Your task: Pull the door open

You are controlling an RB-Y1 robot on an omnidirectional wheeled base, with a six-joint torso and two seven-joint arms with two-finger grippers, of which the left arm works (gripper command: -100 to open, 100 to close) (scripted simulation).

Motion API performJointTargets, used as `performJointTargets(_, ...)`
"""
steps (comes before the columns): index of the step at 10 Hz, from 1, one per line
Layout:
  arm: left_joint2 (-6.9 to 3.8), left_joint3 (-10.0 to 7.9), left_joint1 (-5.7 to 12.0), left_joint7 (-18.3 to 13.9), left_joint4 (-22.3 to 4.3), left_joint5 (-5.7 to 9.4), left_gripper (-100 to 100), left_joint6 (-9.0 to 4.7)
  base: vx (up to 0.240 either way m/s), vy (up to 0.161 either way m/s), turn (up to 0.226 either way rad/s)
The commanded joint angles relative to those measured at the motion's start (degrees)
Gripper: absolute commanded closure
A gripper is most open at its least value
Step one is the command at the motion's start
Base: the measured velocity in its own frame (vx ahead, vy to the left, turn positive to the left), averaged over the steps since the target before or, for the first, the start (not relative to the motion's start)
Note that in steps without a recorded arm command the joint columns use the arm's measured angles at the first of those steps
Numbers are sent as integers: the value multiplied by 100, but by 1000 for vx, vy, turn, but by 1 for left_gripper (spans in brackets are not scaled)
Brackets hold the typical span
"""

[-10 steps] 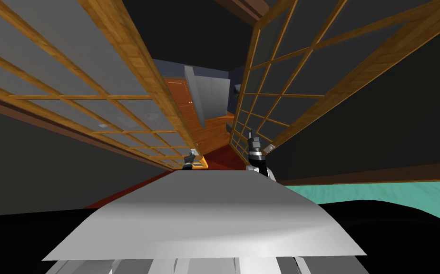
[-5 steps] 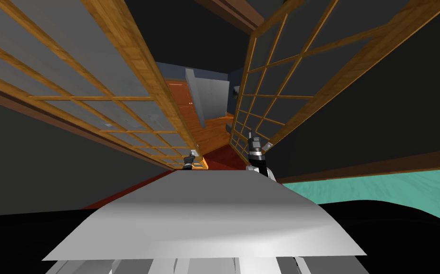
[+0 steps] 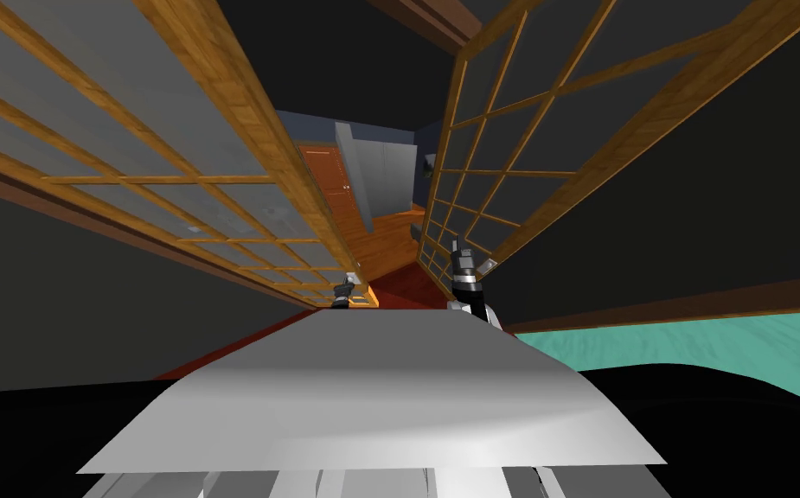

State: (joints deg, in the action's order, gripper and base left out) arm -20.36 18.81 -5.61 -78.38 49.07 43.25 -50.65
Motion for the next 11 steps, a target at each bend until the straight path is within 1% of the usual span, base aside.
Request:
performJointTargets(1, -53, 112, -28, -83, 34, -43, -100, -32, -111, 12, -92)
performJointTargets(3, -108, 226, -57, -168, 69, -87, -100, -64, -185, 30, -78)
performJointTargets(5, -149, 313, -79, -233, 95, -120, -100, -89, -118, 23, -27)
performJointTargets(6, -192, 403, -101, -299, 122, -155, -100, -114, -141, 40, -62)
performJointTargets(7, -214, 448, -112, -333, 136, -172, -100, -127, -133, 35, -64)
performJointTargets(8, -234, 491, -123, -365, 149, -189, -100, -139, -105, 49, -19)
performJointTargets(9, -234, 491, -123, -365, 149, -189, -100, -139, -58, 35, -30)
performJointTargets(11, -273, 573, -144, -426, 174, -220, -100, -163, -62, 22, -42)
